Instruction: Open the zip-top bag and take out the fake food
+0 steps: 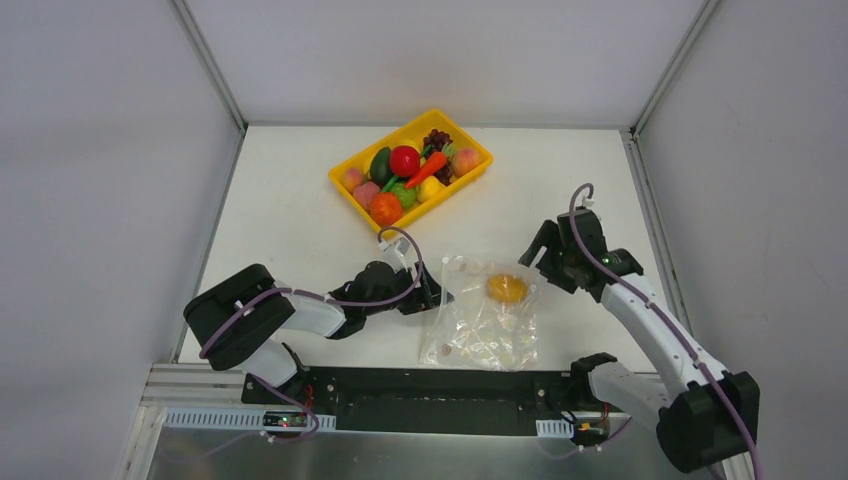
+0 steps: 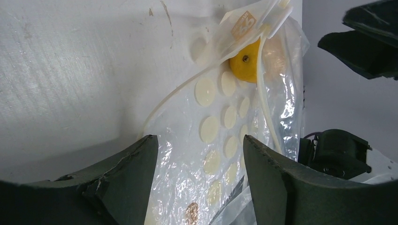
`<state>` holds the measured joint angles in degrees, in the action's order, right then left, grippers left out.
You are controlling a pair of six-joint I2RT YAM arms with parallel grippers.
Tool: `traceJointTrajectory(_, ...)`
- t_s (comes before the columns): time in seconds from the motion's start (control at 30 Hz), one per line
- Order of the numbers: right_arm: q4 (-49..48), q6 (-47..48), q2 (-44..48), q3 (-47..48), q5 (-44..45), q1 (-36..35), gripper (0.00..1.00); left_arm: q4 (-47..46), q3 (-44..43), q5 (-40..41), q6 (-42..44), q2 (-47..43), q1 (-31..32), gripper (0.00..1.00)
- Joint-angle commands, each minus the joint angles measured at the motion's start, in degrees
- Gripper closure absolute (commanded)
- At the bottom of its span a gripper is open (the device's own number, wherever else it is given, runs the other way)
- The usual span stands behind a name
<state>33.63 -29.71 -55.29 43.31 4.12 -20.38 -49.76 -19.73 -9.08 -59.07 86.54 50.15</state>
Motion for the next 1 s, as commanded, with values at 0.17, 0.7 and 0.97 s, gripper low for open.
traceJointTrajectory(0.17,-7.02,0.73,-10.56,-3.13,-2.55,3.99,0.35,-0.52,-1.48,-3.08,0.95,1.16,-0.12,0.32)
traceJointTrajectory(0.7,-4.08,-1.04,9.14,-1.34,-20.42,3.95,1.00,-10.63,0.86,-4.21,-0.70,6.28,-0.01,0.31)
traceJointTrajectory(0.97,-6.88,-3.00,8.92,-6.73,-19.30,3.99,1.00,-14.06,2.15,-5.72,-1.46,5.38,0.14,0.28)
